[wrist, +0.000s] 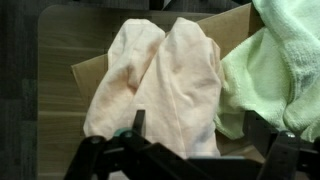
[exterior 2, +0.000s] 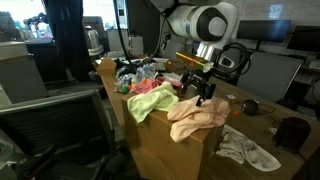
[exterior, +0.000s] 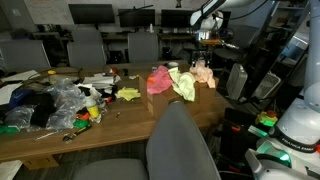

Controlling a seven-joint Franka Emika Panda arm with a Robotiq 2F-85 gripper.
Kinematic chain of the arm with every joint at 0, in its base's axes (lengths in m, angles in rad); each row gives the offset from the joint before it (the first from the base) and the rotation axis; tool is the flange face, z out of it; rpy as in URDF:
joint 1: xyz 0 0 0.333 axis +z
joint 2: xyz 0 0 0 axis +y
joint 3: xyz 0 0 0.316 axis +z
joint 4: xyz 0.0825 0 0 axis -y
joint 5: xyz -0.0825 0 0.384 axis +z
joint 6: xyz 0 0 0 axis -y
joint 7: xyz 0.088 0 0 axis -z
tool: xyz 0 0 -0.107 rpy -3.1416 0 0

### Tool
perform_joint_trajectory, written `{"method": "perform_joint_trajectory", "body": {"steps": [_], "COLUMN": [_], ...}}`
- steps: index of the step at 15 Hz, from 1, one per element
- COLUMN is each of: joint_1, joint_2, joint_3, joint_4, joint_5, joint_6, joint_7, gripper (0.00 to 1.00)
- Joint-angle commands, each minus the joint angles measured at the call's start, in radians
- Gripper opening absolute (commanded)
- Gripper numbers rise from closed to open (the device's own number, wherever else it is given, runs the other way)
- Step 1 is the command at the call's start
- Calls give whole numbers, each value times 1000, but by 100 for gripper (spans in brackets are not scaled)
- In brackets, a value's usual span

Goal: Hang the peach and yellow shirts on the back of the chair

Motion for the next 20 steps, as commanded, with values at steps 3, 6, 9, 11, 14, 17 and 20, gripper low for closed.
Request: {"method": "perform_joint_trajectory", "body": {"steps": [3, 6, 9, 11, 14, 17, 20], "joint_1": [-25, -35, -46, -51, -58, -58, -48], "joint_2": [63, 75, 84, 85, 86, 75, 30], "joint_3": [9, 7, 6, 6, 6, 6, 0], "joint_4": [72, 86, 94, 96, 99, 91, 73], "joint_5": [-8, -6, -5, -6, -4, -6, -24], "joint_6": [-27, -27, -22, -20, -22, -20, -20], "joint_7": [58, 77, 85, 90, 94, 97, 93], "gripper": [100, 100, 73, 58, 35, 11, 0]}}
